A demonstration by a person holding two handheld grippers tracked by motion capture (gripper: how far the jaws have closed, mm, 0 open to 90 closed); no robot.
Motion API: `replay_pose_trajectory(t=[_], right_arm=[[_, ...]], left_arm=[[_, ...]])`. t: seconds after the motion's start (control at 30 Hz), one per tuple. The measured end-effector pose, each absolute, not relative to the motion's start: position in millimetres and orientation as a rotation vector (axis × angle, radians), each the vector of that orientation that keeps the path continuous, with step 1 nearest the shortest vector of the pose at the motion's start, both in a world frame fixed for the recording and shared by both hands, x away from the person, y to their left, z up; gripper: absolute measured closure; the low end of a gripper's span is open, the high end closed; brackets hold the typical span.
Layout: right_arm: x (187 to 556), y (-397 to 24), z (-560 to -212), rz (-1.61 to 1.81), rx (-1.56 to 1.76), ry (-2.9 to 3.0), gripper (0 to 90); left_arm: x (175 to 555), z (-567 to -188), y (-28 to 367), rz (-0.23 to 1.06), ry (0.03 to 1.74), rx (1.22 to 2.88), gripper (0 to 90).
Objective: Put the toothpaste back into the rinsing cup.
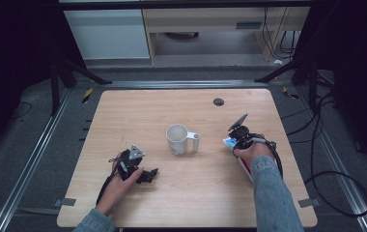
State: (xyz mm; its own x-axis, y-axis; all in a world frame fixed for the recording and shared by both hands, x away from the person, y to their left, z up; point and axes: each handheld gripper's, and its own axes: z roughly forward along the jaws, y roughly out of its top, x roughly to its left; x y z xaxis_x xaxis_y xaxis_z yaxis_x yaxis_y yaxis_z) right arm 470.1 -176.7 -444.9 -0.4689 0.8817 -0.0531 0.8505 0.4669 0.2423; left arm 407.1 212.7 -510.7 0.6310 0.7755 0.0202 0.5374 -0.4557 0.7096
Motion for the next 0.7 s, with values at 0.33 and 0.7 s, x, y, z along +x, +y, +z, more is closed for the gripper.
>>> replay_pose_trajectory(t=[0.33,0.7], right_arm=[[462.6,-177.0,-425.1,0.319,1.489,2.527,73.3],[458.1,-181.3,-409.2,0.415,1.496,2.489,73.4]], left_arm=[[407.1,-510.9,212.4,0.451,1.023,2.167,0.0],[407.1,-510.9,212.4,0.451,1.023,2.166,0.0]])
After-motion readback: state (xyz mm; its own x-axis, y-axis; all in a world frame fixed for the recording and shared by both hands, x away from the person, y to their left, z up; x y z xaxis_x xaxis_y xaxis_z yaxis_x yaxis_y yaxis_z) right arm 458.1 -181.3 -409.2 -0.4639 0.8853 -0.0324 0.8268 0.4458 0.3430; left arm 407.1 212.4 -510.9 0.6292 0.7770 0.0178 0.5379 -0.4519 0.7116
